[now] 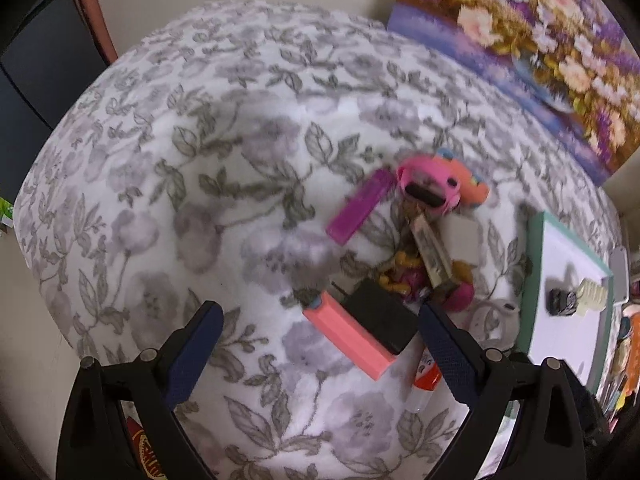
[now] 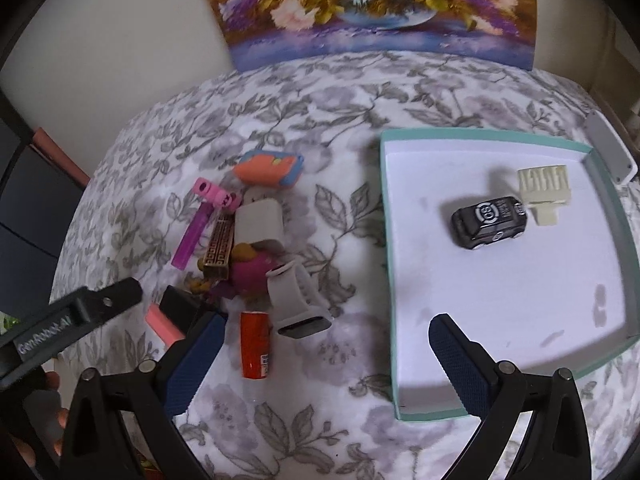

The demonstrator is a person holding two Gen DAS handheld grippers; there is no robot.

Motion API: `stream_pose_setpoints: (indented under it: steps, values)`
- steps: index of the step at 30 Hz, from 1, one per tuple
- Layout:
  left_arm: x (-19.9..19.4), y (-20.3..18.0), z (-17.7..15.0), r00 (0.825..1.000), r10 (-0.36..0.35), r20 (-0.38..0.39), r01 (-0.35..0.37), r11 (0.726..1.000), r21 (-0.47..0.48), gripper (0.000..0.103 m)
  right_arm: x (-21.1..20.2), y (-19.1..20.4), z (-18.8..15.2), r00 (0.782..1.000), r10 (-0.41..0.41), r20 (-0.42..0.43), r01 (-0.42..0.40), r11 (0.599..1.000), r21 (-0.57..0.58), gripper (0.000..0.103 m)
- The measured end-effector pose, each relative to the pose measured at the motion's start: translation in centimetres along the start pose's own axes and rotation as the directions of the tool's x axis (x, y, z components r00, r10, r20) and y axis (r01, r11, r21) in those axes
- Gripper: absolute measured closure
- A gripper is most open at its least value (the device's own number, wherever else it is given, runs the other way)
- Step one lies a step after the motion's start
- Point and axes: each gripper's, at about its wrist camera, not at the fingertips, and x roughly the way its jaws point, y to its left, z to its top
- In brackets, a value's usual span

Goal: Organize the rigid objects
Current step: 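Move both grippers back over the pile of items, then grasp the pink-and-black eraser with the left gripper while the right gripper grasps the white watch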

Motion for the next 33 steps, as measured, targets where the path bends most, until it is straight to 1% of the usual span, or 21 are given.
stream_pose_setpoints:
  steps: [2, 4, 6, 7, 9, 17, 20, 21, 23, 27, 29, 31, 33]
  values:
    - [0.6, -0.1, -0.2, 1.000, -0.007, -0.027, 0.008, 1.000, 0.010, 0.005, 0.5, 0.0, 0.0, 1.000, 0.000, -0.011, 0.000, 1.000, 0.003, 0.000]
    - [0.8, -0.3, -0.3, 0.999, -0.014, -0.037, 0.015, 0.999, 0.030, 0.005, 0.7, 0.0, 0.0, 1.000, 0.004, -0.019, -0.004, 1.000, 0.008, 0.000]
    - [0.8, -0.7, -0.5, 0.999, -0.032, -0.044, 0.035, 0.996, 0.079, 0.005, 0.7, -0.2, 0.0, 1.000, 0.005, -0.026, -0.005, 1.000, 0.010, 0.000]
    - [0.8, -1.0, -0.7, 0.999, -0.032, -0.041, 0.037, 0.992, 0.117, 0.005, 0.8, -0.2, -0.1, 1.000, 0.006, -0.027, -0.006, 1.000, 0.010, 0.000]
    - [1.1, -1.0, -1.0, 0.999, -0.024, -0.047, 0.031, 0.986, 0.164, 0.005, 0.8, -0.2, -0.1, 1.000, 0.007, -0.029, -0.007, 1.000, 0.007, 0.000]
    - [2.3, 0.8, -1.7, 0.991, -0.095, -0.090, 0.111, 0.976, 0.189, 0.005, 0.8, -0.1, 0.0, 0.999, 0.014, -0.036, -0.014, 1.000, -0.006, 0.000]
    - [2.4, 1.0, -1.7, 0.991, -0.102, -0.090, 0.119, 0.971, 0.206, 0.005, 0.7, 0.2, 0.2, 1.000, 0.019, -0.020, -0.020, 1.000, -0.019, 0.001]
    - [2.5, 0.9, -1.8, 0.990, -0.104, -0.091, 0.122, 0.966, 0.227, 0.005, 0.7, 0.3, 0.2, 1.000, 0.021, -0.014, -0.021, 1.000, -0.023, 0.002]
    - [2.9, 0.7, -2.1, 0.990, -0.106, -0.090, 0.126, 0.955, 0.267, 0.005, 0.8, 0.4, 0.4, 1.000, 0.028, -0.009, -0.028, 0.999, -0.029, 0.009]
    - [3.8, -0.4, -2.6, 0.991, -0.100, -0.092, 0.127, 0.924, 0.360, 0.005, 1.5, 0.5, 0.6, 0.999, 0.047, -0.023, -0.048, 0.998, -0.033, 0.018]
    - [4.5, -0.7, -2.8, 0.994, -0.079, -0.081, 0.105, 0.907, 0.407, 0.005, 1.8, 0.5, 0.8, 0.998, 0.056, -0.030, -0.057, 0.998, -0.033, 0.023]
    - [4.8, -0.8, -2.7, 0.995, -0.072, -0.068, 0.094, 0.897, 0.431, 0.005, 2.2, 0.6, 1.0, 0.997, 0.061, -0.036, -0.063, 0.997, -0.037, 0.025]
    - [5.0, -0.9, -2.5, 0.995, -0.083, -0.059, 0.100, 0.891, 0.443, 0.005, 2.6, 0.8, 1.1, 0.997, 0.061, -0.043, -0.063, 0.997, -0.044, 0.030]
